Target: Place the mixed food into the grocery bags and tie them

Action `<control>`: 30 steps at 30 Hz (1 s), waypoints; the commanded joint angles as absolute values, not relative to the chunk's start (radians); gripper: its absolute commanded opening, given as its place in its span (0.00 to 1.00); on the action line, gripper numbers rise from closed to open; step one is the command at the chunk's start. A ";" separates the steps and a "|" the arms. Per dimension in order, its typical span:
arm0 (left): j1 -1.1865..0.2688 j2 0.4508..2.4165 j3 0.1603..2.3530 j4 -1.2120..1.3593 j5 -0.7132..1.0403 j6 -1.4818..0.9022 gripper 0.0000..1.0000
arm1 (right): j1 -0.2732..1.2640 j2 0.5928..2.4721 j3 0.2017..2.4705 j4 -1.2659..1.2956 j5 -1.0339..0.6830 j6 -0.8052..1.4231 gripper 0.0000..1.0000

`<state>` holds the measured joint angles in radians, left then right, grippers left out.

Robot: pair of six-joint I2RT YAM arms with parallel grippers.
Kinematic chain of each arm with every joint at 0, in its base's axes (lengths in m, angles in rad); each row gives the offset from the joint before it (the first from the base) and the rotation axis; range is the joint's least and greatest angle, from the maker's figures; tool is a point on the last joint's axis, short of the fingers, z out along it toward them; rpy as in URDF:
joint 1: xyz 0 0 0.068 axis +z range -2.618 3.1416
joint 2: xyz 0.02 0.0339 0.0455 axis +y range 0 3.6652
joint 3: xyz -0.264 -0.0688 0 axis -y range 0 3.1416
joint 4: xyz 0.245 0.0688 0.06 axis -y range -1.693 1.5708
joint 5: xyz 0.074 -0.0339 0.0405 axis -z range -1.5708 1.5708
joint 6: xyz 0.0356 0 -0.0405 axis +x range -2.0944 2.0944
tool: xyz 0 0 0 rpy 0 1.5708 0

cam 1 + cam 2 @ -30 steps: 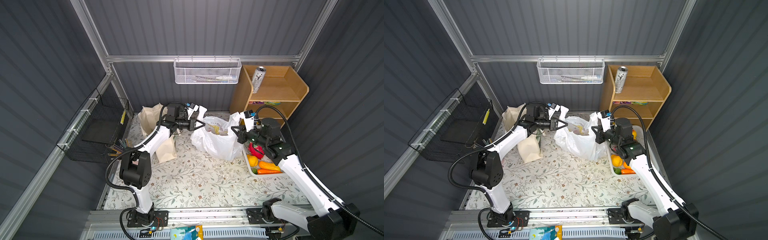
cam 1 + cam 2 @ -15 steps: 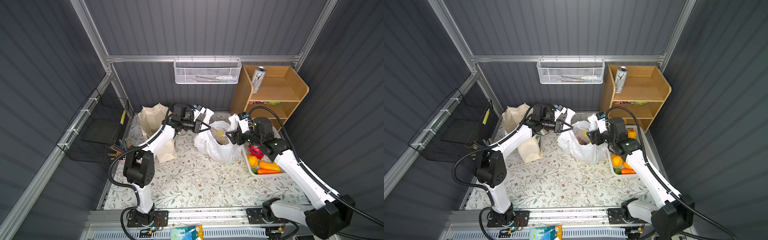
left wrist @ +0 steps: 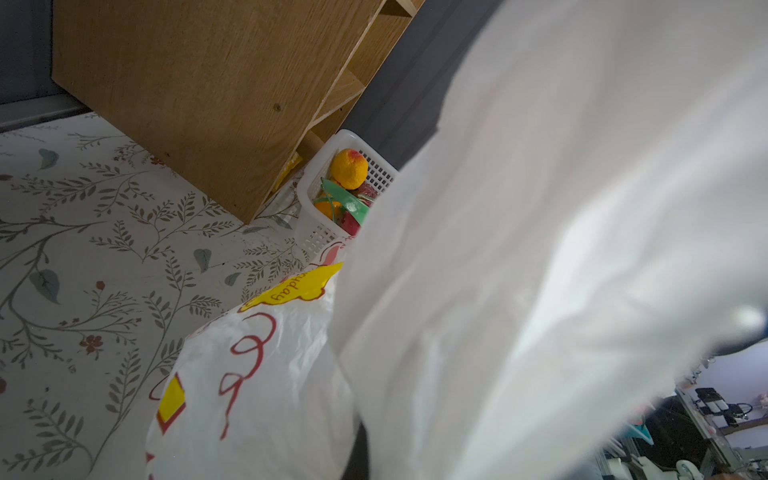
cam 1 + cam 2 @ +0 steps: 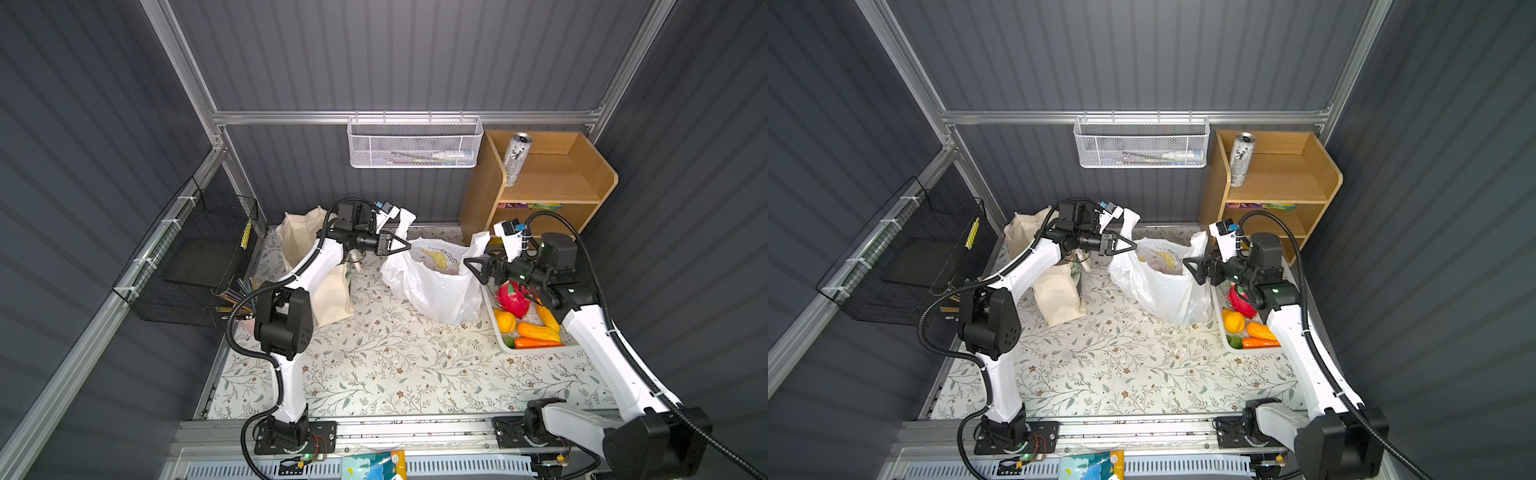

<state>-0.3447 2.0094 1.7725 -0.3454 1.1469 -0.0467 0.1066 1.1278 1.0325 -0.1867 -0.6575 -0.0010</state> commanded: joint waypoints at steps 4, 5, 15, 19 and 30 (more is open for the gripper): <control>-0.321 2.044 1.825 -0.417 1.250 0.017 0.00 | 0.052 1.033 0.935 -0.154 -0.695 -0.015 0.97; -0.318 2.050 1.833 -0.420 1.261 0.019 0.00 | 0.052 1.042 0.936 -0.148 -0.700 -0.015 0.98; -0.314 2.095 1.905 -0.549 1.313 0.105 0.00 | 0.054 1.180 0.929 0.053 -0.760 0.057 0.99; -0.314 2.104 1.915 -0.575 1.323 0.122 0.00 | 0.058 1.253 0.962 0.114 -0.788 0.083 0.98; -0.314 2.119 1.924 -0.587 1.343 0.123 0.00 | 0.077 1.358 1.004 0.263 -0.881 0.164 0.78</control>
<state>-0.3191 2.1040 1.8931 -0.5568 1.3132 0.0990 0.0669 1.3460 0.9714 0.1898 -0.8307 0.1326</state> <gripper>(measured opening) 0.047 0.782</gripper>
